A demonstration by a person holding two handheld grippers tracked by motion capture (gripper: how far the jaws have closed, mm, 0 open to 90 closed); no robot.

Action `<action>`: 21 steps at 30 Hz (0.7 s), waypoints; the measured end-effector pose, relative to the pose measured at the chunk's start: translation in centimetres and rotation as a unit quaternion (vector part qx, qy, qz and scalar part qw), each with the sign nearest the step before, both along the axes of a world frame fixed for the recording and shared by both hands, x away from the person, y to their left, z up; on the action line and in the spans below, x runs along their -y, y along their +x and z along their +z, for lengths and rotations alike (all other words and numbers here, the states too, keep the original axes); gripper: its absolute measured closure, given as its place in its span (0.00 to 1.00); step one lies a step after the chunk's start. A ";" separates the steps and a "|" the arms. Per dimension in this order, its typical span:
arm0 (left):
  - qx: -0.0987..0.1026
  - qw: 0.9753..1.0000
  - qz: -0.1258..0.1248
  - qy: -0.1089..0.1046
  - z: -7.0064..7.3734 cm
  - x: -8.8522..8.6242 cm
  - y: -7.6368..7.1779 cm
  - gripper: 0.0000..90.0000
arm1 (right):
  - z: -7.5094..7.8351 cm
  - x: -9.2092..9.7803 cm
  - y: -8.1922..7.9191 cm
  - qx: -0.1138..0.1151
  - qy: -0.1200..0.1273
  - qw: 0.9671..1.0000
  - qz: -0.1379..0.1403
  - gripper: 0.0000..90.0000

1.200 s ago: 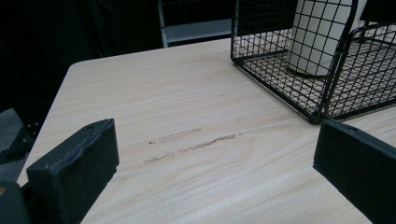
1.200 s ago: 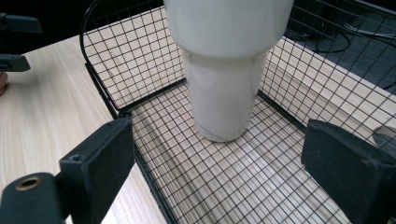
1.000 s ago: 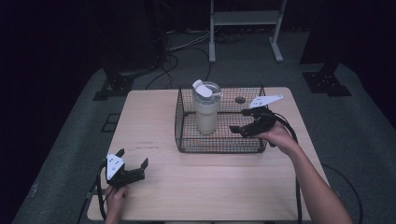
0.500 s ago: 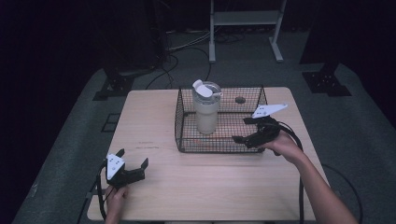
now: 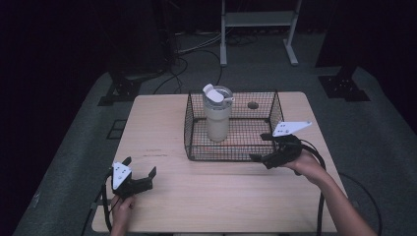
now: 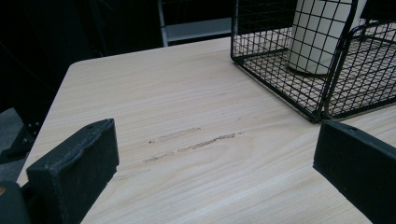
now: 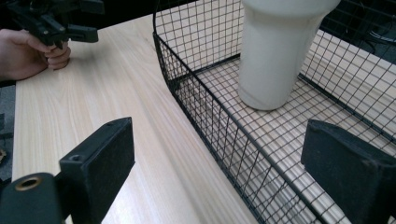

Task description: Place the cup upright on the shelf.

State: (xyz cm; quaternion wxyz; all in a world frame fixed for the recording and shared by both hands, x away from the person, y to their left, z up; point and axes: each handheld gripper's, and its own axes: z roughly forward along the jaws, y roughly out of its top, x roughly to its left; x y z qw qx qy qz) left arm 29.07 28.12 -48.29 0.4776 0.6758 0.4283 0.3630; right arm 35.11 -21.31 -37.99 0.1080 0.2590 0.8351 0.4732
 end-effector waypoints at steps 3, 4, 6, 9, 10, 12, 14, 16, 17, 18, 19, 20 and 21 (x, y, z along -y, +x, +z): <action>0.000 1.000 0.000 0.000 0.0 0.0 0.0 0.00 | -0.3 0.4 -0.4 -0.001 0.003 1.000 -0.002 0.10; 0.000 1.000 0.000 0.000 0.0 0.0 0.0 0.00 | -0.4 0.5 -0.5 -0.004 0.003 1.000 -0.004 0.10; 0.000 1.000 0.000 0.000 0.0 0.0 0.0 0.00 | -0.7 0.8 -0.8 -0.005 0.006 1.000 -0.005 0.10; 0.000 1.000 0.000 0.001 0.0 0.0 0.0 0.00 | -1.0 1.2 -1.2 -0.007 0.007 1.000 -0.009 0.10; 0.000 1.000 0.000 0.001 0.0 0.0 0.0 0.00 | -1.1 1.3 -1.3 -0.007 0.008 1.000 -0.010 0.10; 0.000 1.000 0.000 0.001 0.0 0.0 0.0 0.00 | -1.4 1.5 -1.6 -0.009 0.009 1.000 -0.011 0.10; 0.000 1.000 0.000 0.001 0.0 0.0 0.0 0.00 | -1.6 1.7 -1.8 -0.008 0.009 1.000 -0.012 0.10; 0.000 1.000 0.000 0.002 0.0 0.0 0.0 0.00 | -1.8 1.8 -2.1 -0.010 0.009 1.000 -0.013 0.10; 0.000 1.000 0.000 0.001 0.0 0.0 0.0 0.00 | -1.9 1.9 -2.2 -0.008 0.008 1.000 -0.013 0.10; 0.000 1.000 0.000 0.001 0.0 0.0 0.0 0.00 | -2.0 1.9 -2.3 -0.009 0.008 1.000 -0.013 0.10; 0.000 1.000 0.000 0.001 0.0 0.0 0.0 0.00 | -2.1 1.9 -2.5 -0.009 0.008 1.000 -0.013 0.10; 0.000 1.000 0.001 0.001 0.0 0.0 0.0 0.00 | -2.2 2.0 -2.6 -0.008 0.008 1.000 -0.013 0.10; 0.000 1.000 0.001 0.001 0.0 0.0 0.0 0.00 | -2.3 2.0 -2.7 -0.008 0.006 1.000 -0.013 0.10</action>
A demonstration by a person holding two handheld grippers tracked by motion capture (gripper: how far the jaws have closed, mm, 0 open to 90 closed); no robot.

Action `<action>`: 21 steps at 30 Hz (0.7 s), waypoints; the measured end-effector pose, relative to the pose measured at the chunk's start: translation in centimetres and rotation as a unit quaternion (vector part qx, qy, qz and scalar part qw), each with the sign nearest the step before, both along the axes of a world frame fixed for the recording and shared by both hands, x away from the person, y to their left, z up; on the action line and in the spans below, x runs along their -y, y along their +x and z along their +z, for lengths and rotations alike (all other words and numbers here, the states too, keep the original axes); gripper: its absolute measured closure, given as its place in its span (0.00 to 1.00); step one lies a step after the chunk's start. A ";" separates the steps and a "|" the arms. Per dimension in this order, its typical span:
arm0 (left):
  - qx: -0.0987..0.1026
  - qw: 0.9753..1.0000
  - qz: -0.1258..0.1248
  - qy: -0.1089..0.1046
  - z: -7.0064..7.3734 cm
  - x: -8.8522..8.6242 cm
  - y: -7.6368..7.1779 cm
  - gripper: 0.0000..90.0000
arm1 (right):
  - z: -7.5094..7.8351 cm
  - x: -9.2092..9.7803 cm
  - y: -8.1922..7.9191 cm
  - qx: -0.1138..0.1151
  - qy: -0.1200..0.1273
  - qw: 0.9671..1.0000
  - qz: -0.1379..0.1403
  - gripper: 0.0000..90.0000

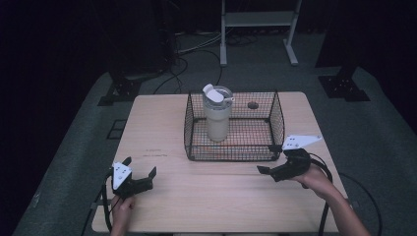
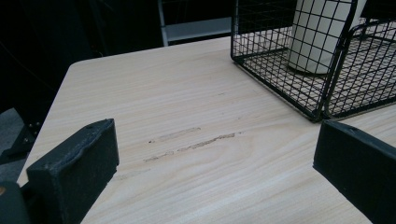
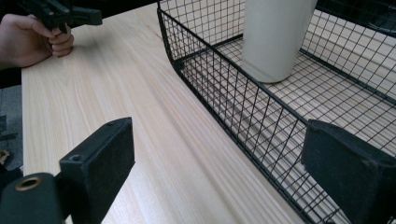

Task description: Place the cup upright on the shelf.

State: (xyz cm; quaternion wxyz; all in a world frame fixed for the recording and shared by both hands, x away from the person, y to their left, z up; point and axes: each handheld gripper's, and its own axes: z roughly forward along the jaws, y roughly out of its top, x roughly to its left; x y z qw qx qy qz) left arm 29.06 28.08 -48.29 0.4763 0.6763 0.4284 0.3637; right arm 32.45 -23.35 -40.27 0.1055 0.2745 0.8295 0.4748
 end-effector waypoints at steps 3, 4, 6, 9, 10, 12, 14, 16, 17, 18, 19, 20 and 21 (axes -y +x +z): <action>0.000 1.000 0.000 0.000 0.0 0.0 0.0 0.00 | -0.4 0.2 -0.4 -0.003 0.002 1.000 -0.002 0.10; 0.000 1.000 0.000 0.000 0.0 0.0 0.0 0.00 | -0.4 0.3 -0.4 0.000 0.001 1.000 -0.003 0.10; -0.001 1.000 -0.001 0.001 0.0 0.0 0.0 0.00 | -0.7 0.5 -0.7 -0.002 0.003 1.000 -0.005 0.10; -0.002 1.000 0.000 0.000 0.0 0.0 0.0 0.00 | -1.1 0.8 -1.0 -0.001 0.005 1.000 -0.010 0.10; -0.002 1.000 0.000 0.000 0.0 0.0 0.0 0.00 | -1.2 0.9 -1.1 -0.002 0.006 1.000 -0.011 0.10; -0.002 1.000 0.000 0.000 0.0 0.0 0.0 0.00 | -1.5 1.1 -1.4 -0.003 0.007 1.000 -0.014 0.10; -0.002 1.000 0.000 0.000 0.0 0.0 0.0 0.00 | -1.7 1.3 -1.6 -0.002 0.009 1.000 -0.016 0.10; -0.002 1.000 0.000 0.000 0.0 0.0 0.0 0.00 | -1.9 1.5 -1.7 -0.002 0.010 1.000 -0.019 0.10; -0.002 1.000 0.000 0.000 0.0 0.0 0.0 0.00 | -2.0 1.6 -1.8 -0.002 0.010 1.000 -0.021 0.10; -0.002 1.000 0.000 0.000 0.0 0.0 0.0 0.00 | -2.2 1.7 -1.9 -0.001 0.011 1.000 -0.022 0.10; -0.002 1.000 0.000 0.000 0.0 0.0 0.0 0.00 | -2.3 1.8 -2.0 -0.003 0.013 1.000 -0.024 0.10; -0.002 1.000 0.000 0.000 0.0 0.0 0.0 0.00 | -2.5 1.9 -2.1 -0.003 0.013 1.000 -0.025 0.10; -0.002 1.000 0.000 0.000 0.0 0.0 0.0 0.00 | -2.6 1.9 -2.2 -0.002 0.013 1.000 -0.026 0.10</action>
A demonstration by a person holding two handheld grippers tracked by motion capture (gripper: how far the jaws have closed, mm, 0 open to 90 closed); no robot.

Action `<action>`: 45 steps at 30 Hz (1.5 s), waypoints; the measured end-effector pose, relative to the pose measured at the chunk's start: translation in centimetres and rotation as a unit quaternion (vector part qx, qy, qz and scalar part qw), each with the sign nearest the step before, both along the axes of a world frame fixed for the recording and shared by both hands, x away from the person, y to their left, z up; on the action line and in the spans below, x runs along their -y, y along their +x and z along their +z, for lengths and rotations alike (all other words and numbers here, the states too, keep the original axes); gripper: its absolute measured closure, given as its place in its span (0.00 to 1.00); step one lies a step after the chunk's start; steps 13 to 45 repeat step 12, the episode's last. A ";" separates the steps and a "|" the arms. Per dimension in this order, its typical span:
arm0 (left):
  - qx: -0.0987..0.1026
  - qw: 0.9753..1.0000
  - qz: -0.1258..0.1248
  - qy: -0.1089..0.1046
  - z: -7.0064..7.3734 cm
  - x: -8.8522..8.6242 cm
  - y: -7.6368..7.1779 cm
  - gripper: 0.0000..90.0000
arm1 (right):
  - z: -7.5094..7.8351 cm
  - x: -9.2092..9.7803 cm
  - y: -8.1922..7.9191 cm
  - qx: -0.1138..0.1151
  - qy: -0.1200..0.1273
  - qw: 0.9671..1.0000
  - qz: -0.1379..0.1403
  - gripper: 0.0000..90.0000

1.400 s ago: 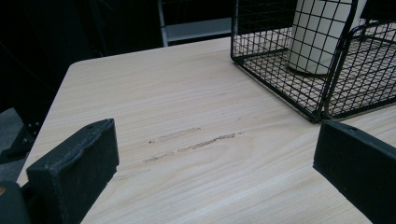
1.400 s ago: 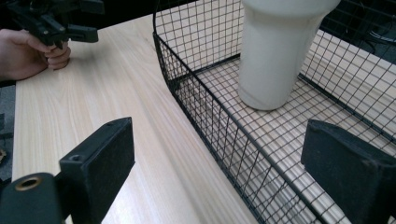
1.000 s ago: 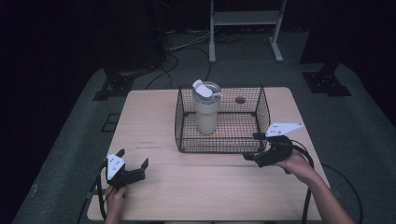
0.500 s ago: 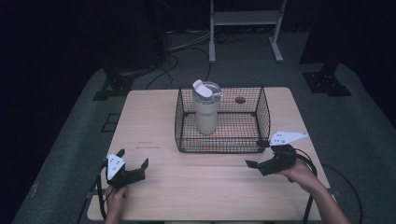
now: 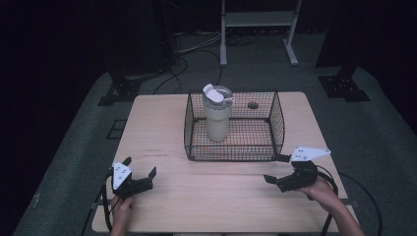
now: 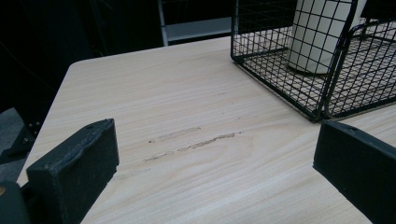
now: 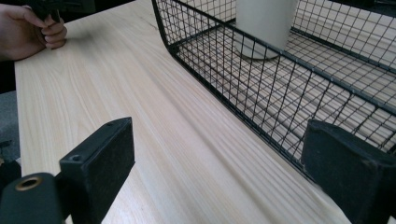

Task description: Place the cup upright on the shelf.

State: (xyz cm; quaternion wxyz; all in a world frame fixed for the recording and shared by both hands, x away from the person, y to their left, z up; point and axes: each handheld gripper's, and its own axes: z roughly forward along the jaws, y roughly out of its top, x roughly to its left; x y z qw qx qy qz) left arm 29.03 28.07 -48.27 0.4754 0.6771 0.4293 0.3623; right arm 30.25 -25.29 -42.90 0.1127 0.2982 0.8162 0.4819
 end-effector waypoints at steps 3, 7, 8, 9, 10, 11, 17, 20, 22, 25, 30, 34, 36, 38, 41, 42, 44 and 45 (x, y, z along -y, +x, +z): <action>0.000 1.000 0.000 0.000 0.0 0.0 0.0 0.00 | -0.4 0.2 -0.4 -0.001 0.002 1.000 -0.005 0.10; 0.000 1.000 0.000 0.000 0.0 0.0 0.0 0.00 | -0.8 0.3 -0.9 0.004 0.004 1.000 -0.012 0.10; 0.000 1.000 0.000 0.000 0.0 0.0 0.0 0.00 | -0.9 0.3 -1.1 0.007 0.005 1.000 -0.015 0.10; 0.000 1.000 0.001 -0.001 0.0 0.0 0.0 0.00 | -1.0 0.3 -1.2 0.010 0.003 1.000 -0.017 0.10; 0.000 1.000 0.001 -0.001 0.0 0.0 0.0 0.00 | -1.2 0.3 -1.5 0.015 0.002 1.000 -0.020 0.10; 0.000 1.000 0.001 -0.001 0.0 0.0 0.0 0.00 | -1.3 0.3 -1.7 0.019 0.005 1.000 -0.023 0.10; 0.000 1.000 0.002 -0.002 0.0 0.0 0.0 0.00 | -1.5 0.3 -2.0 0.021 0.008 0.999 -0.028 0.10; 0.000 1.000 0.002 -0.002 0.0 0.0 0.0 0.00 | -1.5 0.3 -2.0 0.021 0.008 0.999 -0.028 0.10; 0.000 1.000 0.002 -0.002 0.0 0.0 0.0 0.00 | -1.5 0.3 -2.0 0.021 0.008 0.999 -0.028 0.10; 0.000 1.000 0.002 -0.002 0.0 0.0 0.0 0.00 | -1.5 0.3 -2.0 0.021 0.008 0.999 -0.028 0.10; 0.000 1.000 0.002 -0.002 0.0 0.0 0.0 0.00 | -1.5 0.3 -2.0 0.021 0.008 0.999 -0.028 0.10; 0.000 1.000 0.002 -0.002 0.0 0.0 0.0 0.00 | -1.5 0.3 -2.0 0.021 0.008 0.999 -0.028 0.10; 0.000 1.000 0.002 -0.002 0.0 0.0 0.0 0.00 | -1.5 0.3 -2.0 0.021 0.008 0.999 -0.028 0.10; 0.000 1.000 0.002 -0.002 0.0 0.0 0.0 0.00 | -1.5 0.3 -2.0 0.021 0.008 0.999 -0.028 0.10; 0.000 1.000 0.002 -0.002 0.0 0.0 0.0 0.00 | -1.5 0.3 -2.0 0.021 0.008 0.999 -0.028 0.10; 0.000 1.000 0.002 -0.002 0.0 0.0 0.0 0.00 | -1.5 0.3 -2.0 0.021 0.008 0.999 -0.028 0.10; 0.000 1.000 0.002 -0.002 0.0 0.0 0.0 0.00 | -1.5 0.3 -2.0 0.021 0.008 0.999 -0.028 0.10; 0.000 1.000 0.002 -0.002 0.0 0.0 0.0 0.00 | -1.5 0.3 -2.0 0.021 0.008 0.999 -0.028 0.10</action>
